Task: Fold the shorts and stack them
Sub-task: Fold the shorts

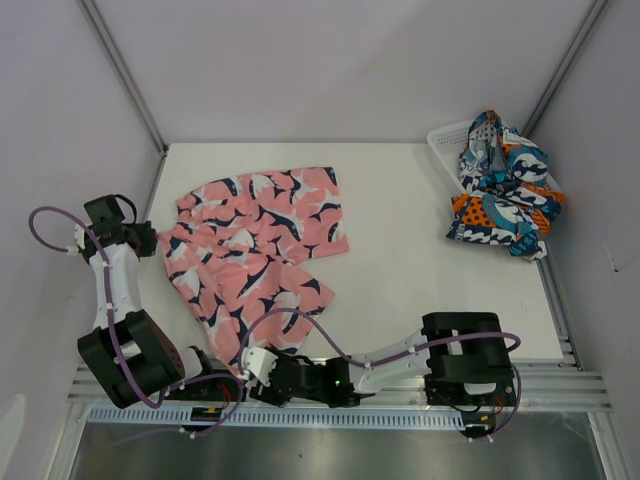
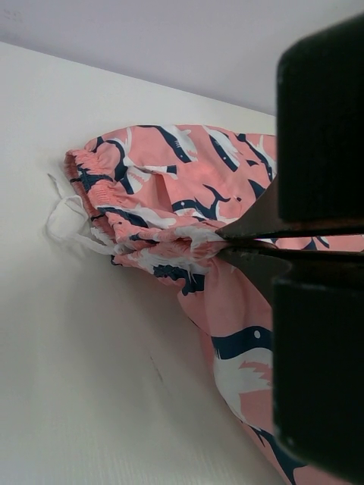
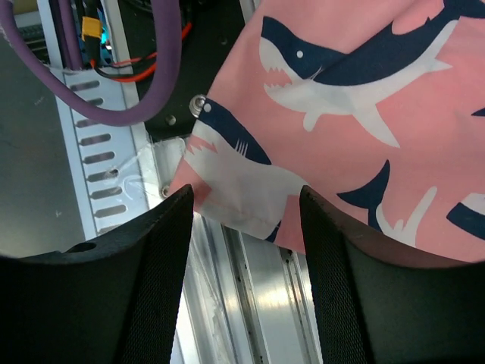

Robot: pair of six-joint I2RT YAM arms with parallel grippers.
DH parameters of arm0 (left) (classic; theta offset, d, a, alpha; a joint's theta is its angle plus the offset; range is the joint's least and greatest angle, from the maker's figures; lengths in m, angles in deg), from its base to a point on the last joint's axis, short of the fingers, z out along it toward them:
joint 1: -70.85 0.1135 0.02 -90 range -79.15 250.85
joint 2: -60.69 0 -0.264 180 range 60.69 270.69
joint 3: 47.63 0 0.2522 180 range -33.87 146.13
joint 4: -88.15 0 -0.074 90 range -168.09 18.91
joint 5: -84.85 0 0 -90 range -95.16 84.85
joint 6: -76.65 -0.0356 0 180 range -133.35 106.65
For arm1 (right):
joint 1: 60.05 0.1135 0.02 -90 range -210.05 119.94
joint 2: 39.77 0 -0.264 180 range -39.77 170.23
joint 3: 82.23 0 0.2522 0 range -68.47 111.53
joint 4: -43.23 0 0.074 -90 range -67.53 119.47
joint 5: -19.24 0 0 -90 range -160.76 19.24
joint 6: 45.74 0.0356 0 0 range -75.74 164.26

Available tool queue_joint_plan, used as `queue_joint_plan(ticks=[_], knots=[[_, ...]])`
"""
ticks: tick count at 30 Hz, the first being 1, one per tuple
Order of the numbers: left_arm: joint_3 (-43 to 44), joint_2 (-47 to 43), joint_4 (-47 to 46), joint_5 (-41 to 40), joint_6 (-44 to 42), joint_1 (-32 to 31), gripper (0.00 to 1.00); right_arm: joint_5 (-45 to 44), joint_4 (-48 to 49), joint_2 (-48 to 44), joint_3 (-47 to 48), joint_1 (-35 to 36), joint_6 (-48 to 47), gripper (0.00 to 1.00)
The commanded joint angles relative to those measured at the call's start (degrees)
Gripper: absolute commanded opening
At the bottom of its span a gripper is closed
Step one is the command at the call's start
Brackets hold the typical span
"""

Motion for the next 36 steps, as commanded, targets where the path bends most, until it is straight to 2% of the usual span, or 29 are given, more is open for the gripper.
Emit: queue_joint_plan(ticks=[1, 17, 20, 23, 27, 29, 36], knots=[[-0.59, -0.11, -0.25, -0.19, -1.64, 0.67, 0.0, -1.09, 6.11, 0.76, 3.17, 0.75, 0.25, 0.61], [-0.15, -0.29, 0.19, -0.1, -2.0, 0.93, 0.0, -4.77, 6.73, 6.29, 3.69, 2.68, 2.36, 0.6], [-0.33, -0.29, 0.1, 0.16, -1.99, 0.85, 0.0, -7.93, 6.38, 7.53, 4.31, 2.77, 2.36, 0.53], [-0.33, -0.2, 0.02, 0.16, -2.08, 1.02, 0.0, -11.01, 5.42, 8.32, 4.67, 2.69, 3.32, 0.38], [-0.41, -0.2, -0.07, 0.16, -2.17, 0.94, 0.0, -12.51, 5.94, 5.44, 2.56, 2.33, 4.29, 0.09], [-0.5, -0.03, -0.07, 0.16, -2.43, 0.94, 0.0, -13.04, 5.94, 3.5, -0.16, 2.16, 4.29, 0.0], [0.73, 1.12, 1.24, 0.42, -3.58, 0.94, 0.0, -14.89, 0.94, -8.01, -7.63, -1.52, 2.36, 0.0]])
